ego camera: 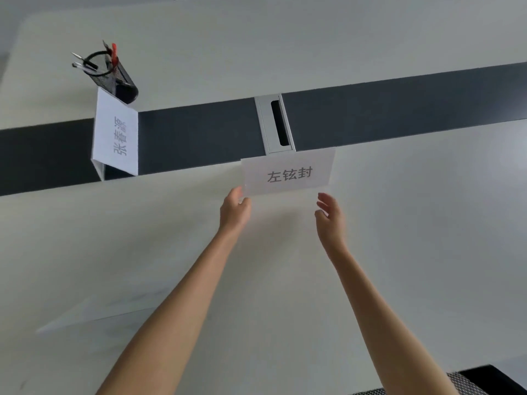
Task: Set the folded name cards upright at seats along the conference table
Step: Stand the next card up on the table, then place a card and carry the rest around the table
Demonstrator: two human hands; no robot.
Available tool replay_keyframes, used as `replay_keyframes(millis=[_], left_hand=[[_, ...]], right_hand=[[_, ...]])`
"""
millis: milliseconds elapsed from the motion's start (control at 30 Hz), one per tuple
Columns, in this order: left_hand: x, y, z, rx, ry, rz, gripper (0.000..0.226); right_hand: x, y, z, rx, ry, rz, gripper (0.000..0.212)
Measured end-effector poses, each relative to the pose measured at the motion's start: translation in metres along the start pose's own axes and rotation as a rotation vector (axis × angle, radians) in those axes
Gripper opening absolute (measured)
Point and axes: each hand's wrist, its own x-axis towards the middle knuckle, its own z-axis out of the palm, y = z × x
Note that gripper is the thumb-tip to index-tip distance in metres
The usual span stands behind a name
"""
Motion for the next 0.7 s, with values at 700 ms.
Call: replay_keyframes(millis=[700], left_hand=[[-0.158,-0.178,-0.279,0.147,-0.043,0.077,0.043]], right_hand=[[-0.234,-0.006,0.131,-0.125,-0.452,-0.146,0.055]])
